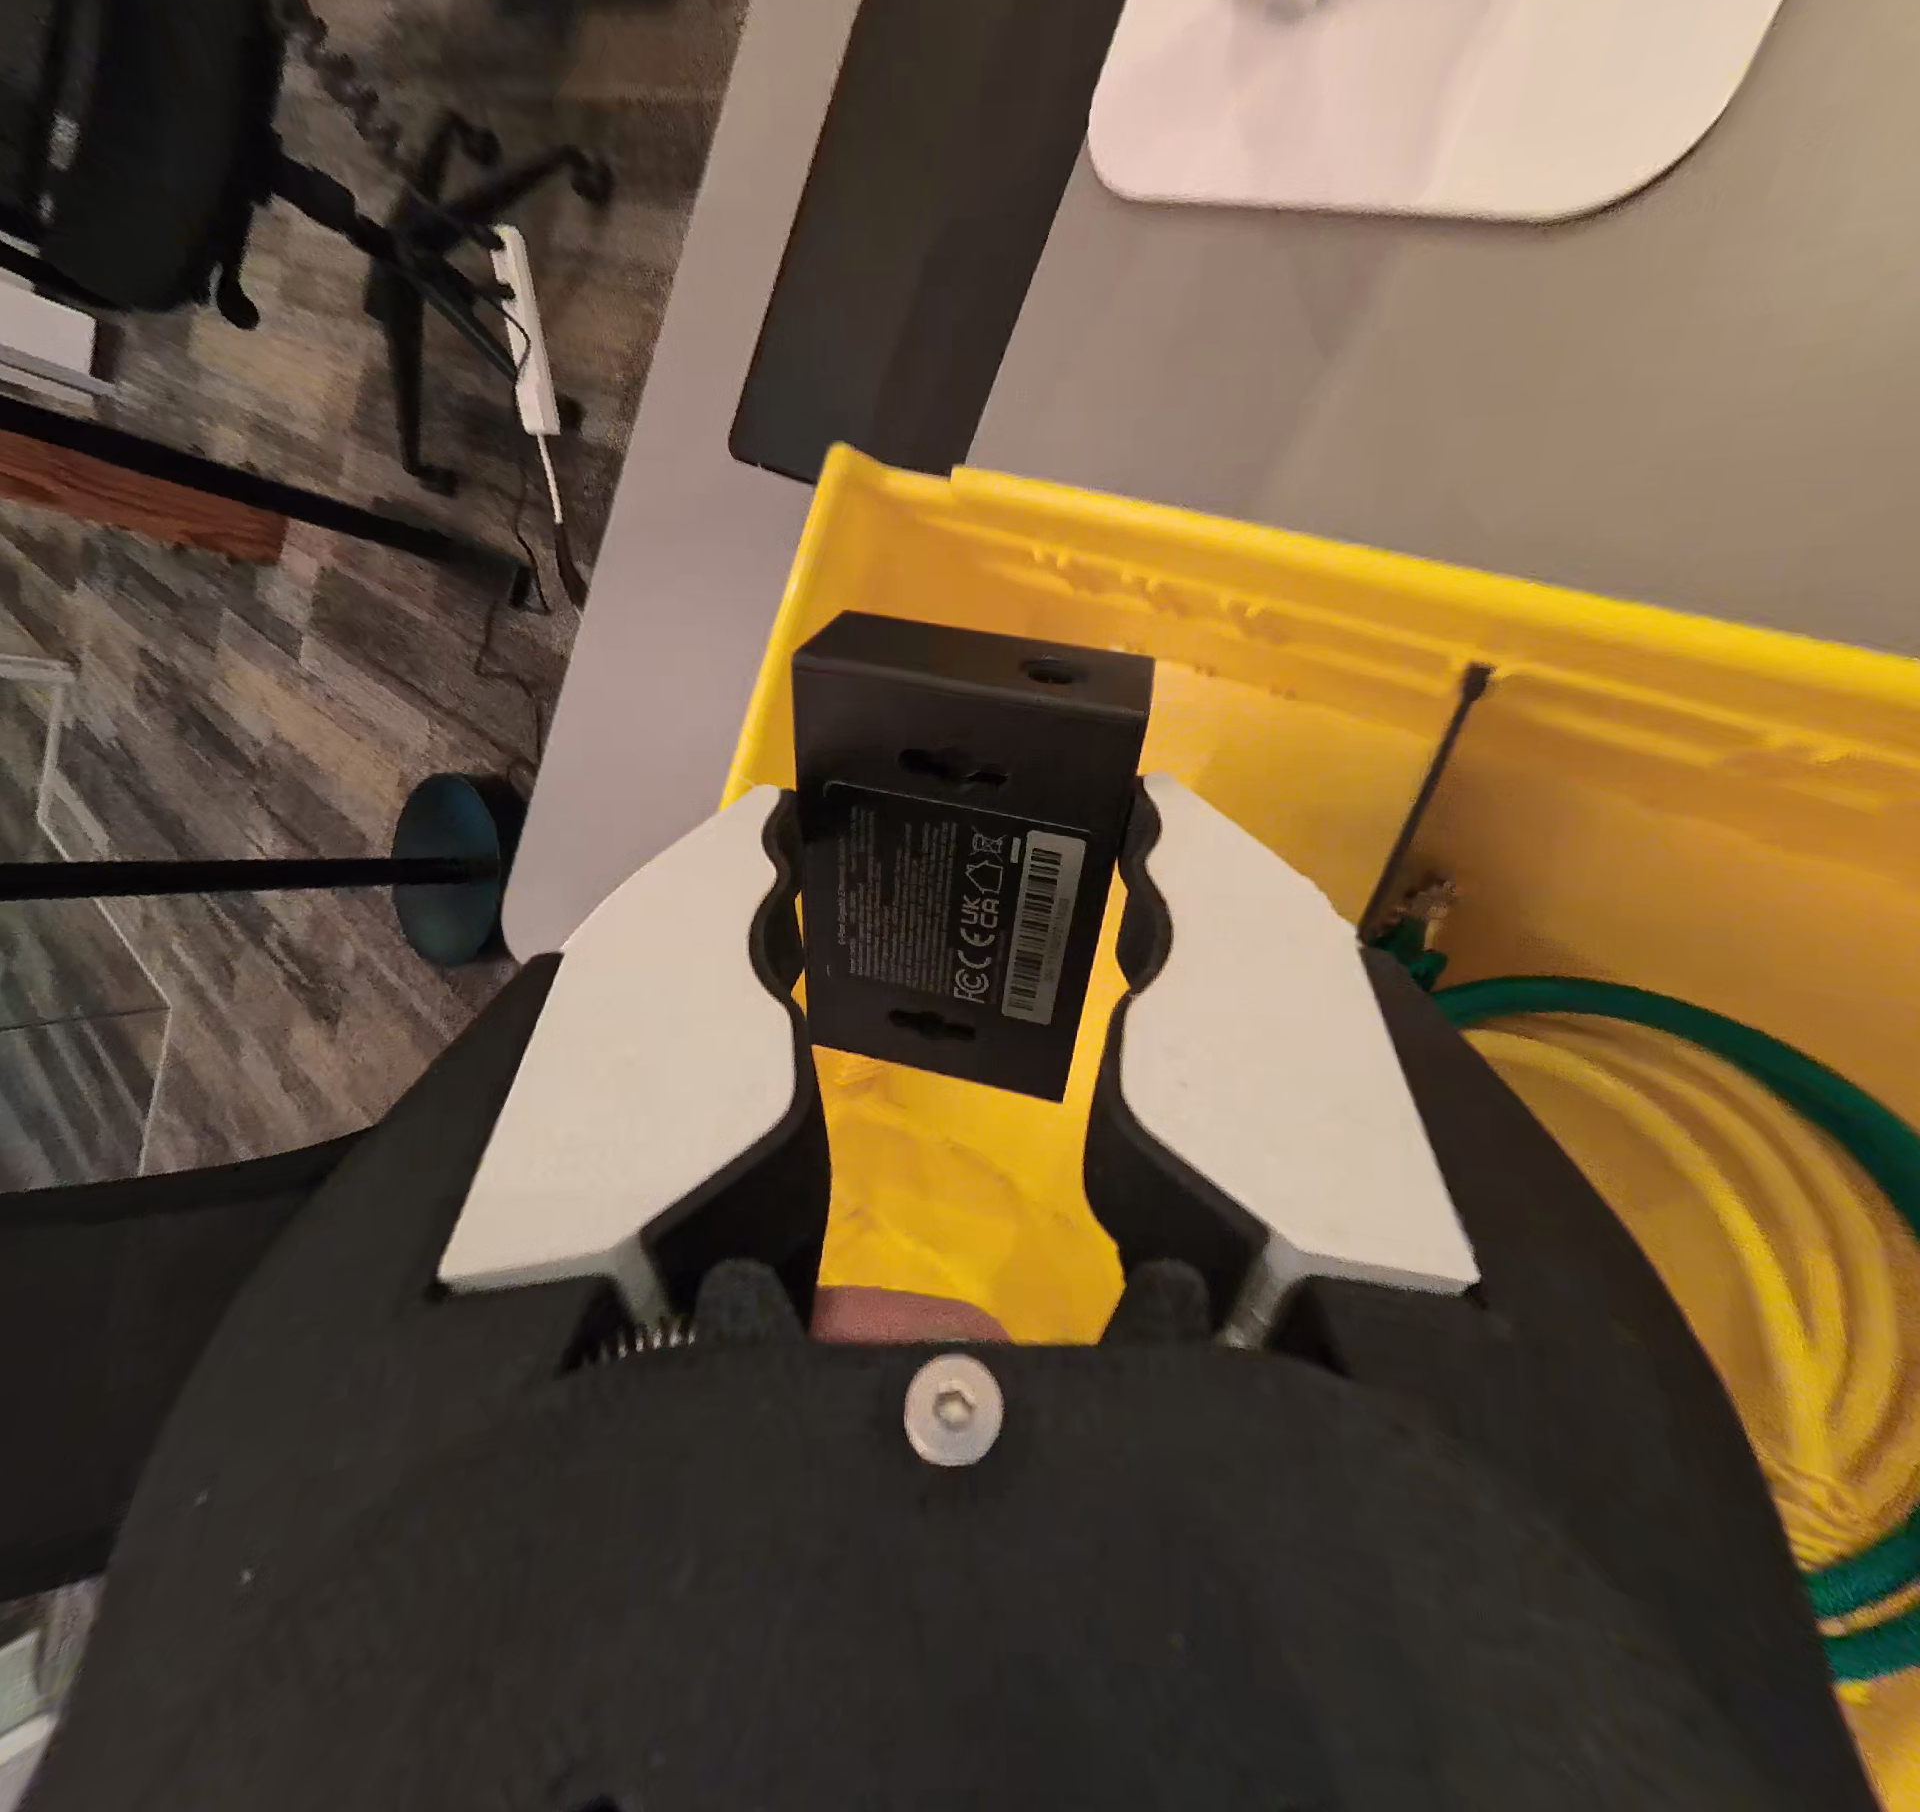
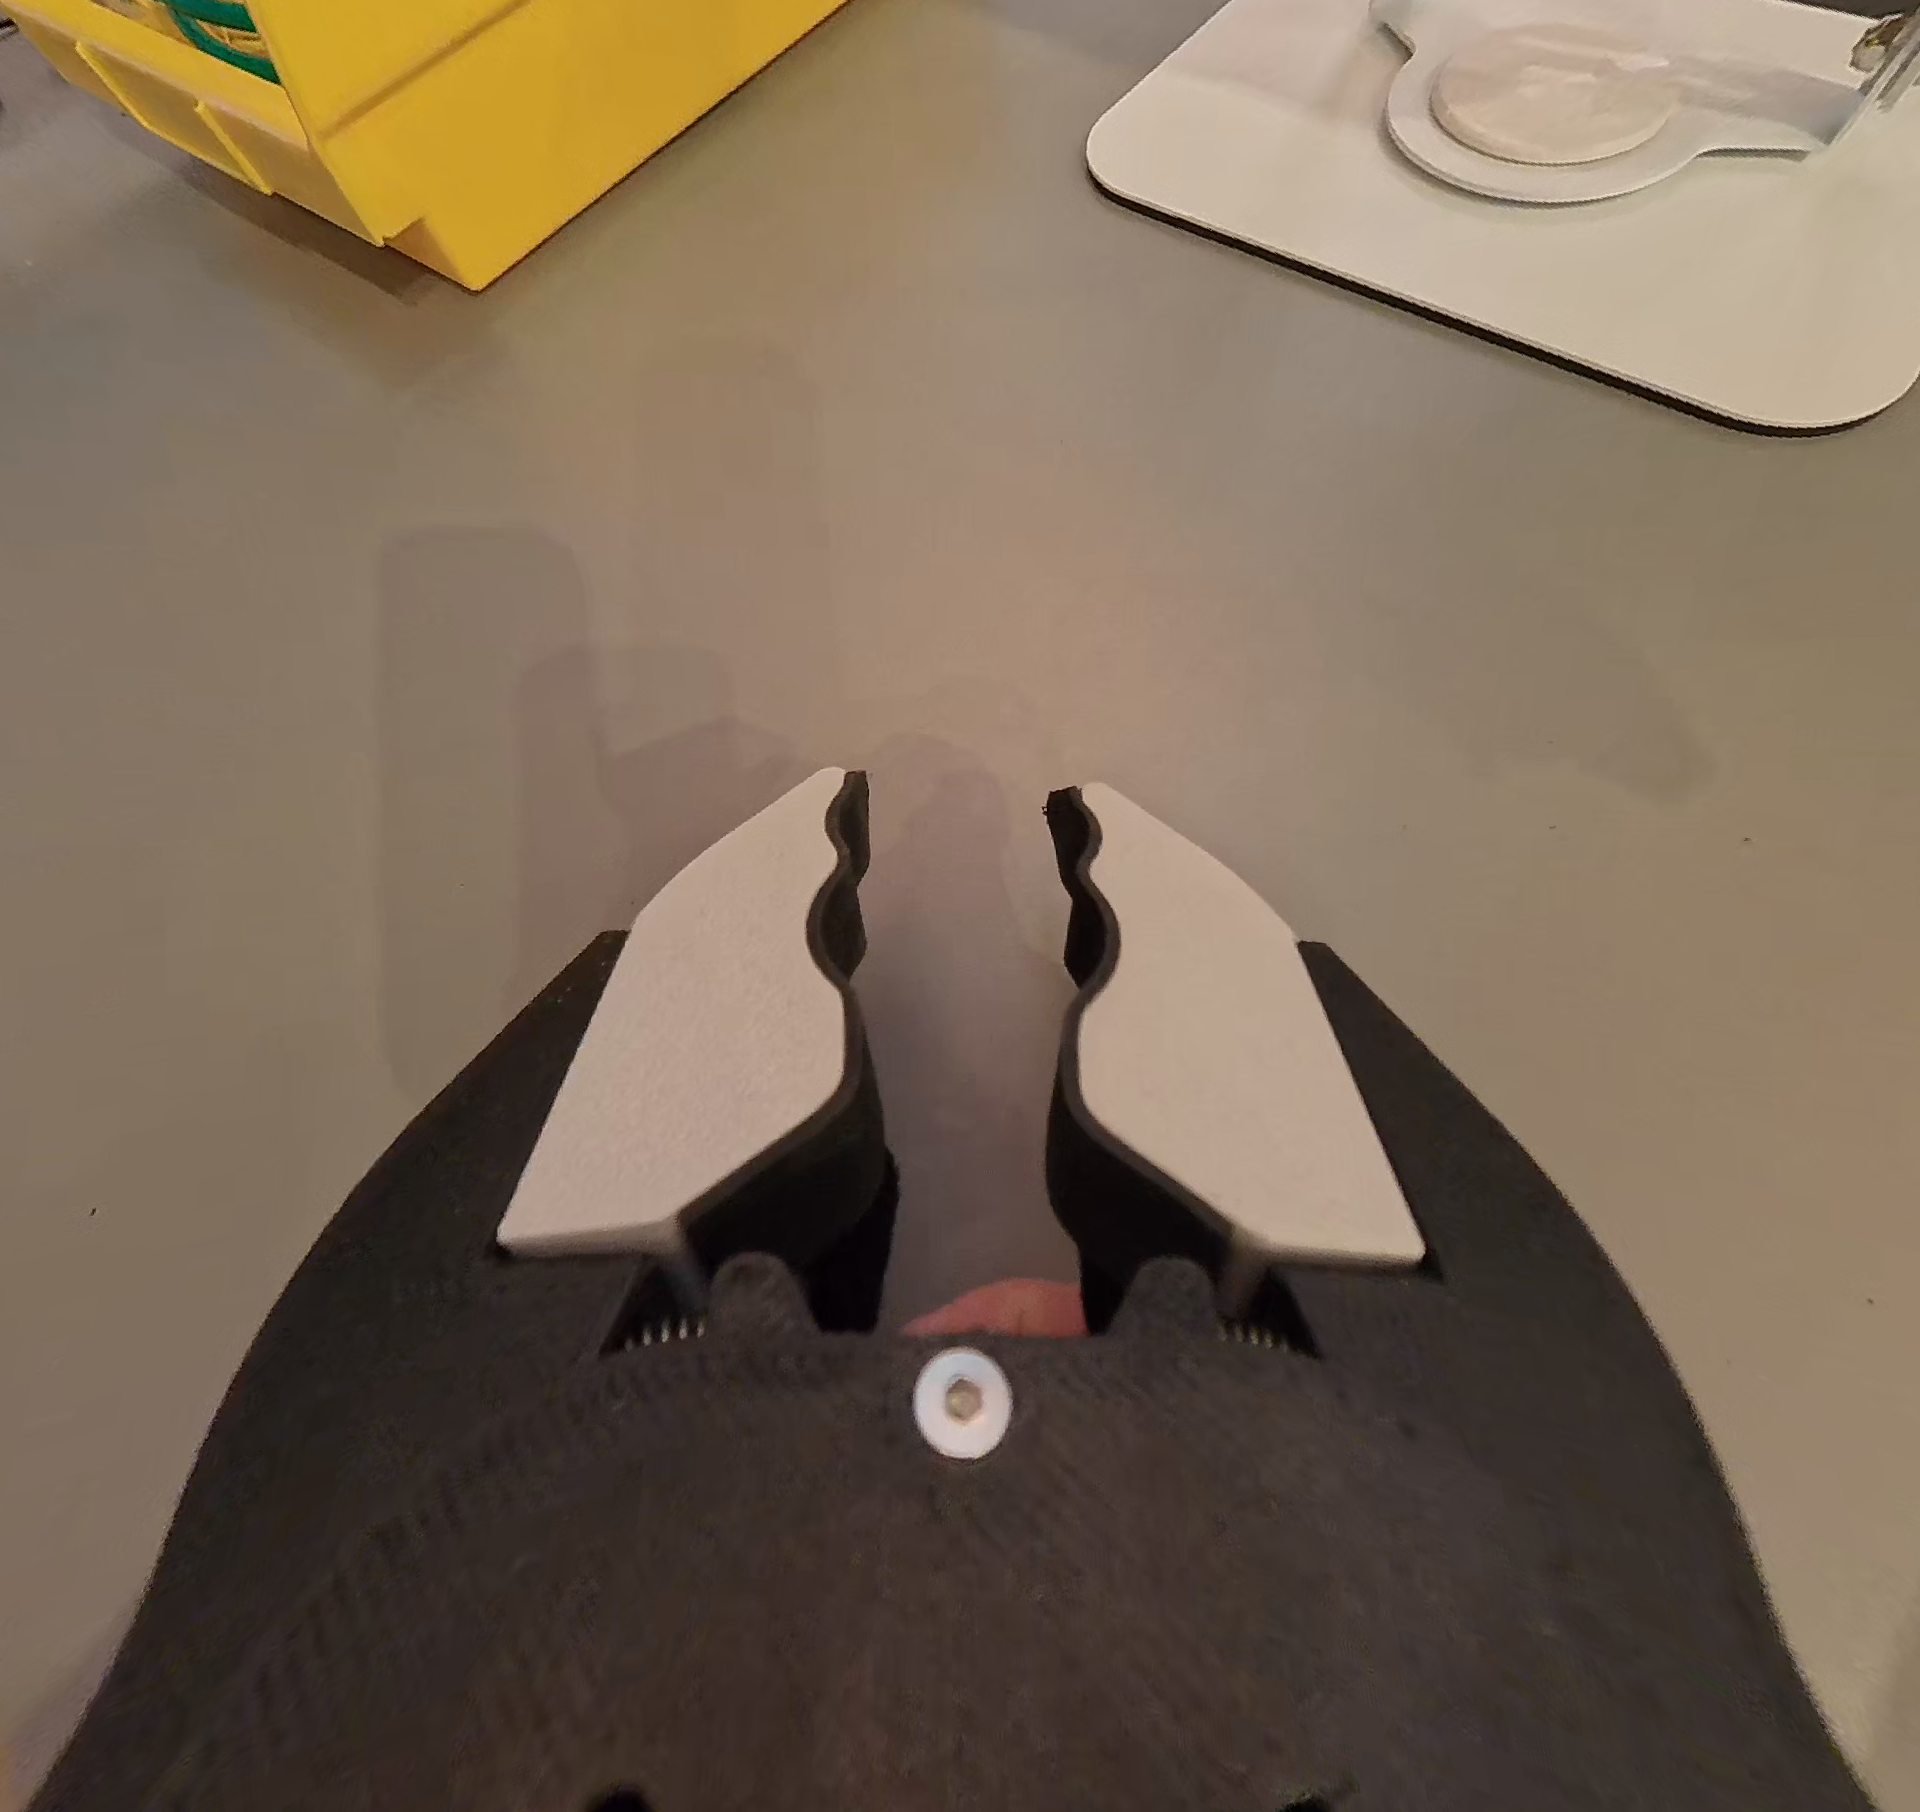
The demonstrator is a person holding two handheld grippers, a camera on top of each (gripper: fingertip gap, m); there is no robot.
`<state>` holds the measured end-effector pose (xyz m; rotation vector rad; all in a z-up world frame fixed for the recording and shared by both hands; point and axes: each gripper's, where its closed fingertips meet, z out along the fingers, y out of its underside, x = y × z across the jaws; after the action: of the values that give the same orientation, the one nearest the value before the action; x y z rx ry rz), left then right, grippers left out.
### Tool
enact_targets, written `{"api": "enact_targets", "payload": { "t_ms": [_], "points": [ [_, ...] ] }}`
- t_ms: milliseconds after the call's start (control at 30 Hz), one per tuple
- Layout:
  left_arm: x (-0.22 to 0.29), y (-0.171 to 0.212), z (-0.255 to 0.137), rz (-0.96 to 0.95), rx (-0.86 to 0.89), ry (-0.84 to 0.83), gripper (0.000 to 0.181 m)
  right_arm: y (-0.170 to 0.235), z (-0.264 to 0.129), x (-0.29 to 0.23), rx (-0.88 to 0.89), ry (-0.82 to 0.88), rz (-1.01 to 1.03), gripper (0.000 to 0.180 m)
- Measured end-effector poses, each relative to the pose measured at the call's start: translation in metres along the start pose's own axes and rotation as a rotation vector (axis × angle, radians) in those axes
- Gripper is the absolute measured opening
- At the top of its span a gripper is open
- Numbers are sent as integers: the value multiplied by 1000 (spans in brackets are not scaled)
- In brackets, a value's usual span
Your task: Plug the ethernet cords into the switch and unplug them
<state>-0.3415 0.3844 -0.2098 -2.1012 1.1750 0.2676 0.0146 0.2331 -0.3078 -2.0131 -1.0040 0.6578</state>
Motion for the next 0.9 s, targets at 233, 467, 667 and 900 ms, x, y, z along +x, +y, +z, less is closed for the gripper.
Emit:
{"api": "enact_targets", "payload": {
  "t_ms": [233, 467, 667, 900],
  "points": [
    [27, -55, -47, -47, 219, -37, 59, -1, -1, 0, 12, -8, 5, 37],
    [62, -93, -78, -80, 355, -12, 59, -2, -2, -1, 15, -12, 1, 38],
    [102, -125, -93, -160, 492, 56, 59, -2, -2, -1, 17, -5, -7, 42],
    [150, -176, -115, -230, 671, 138, 59, -4, -4, 0, 34, 4, -11, 44]
  ]
}}
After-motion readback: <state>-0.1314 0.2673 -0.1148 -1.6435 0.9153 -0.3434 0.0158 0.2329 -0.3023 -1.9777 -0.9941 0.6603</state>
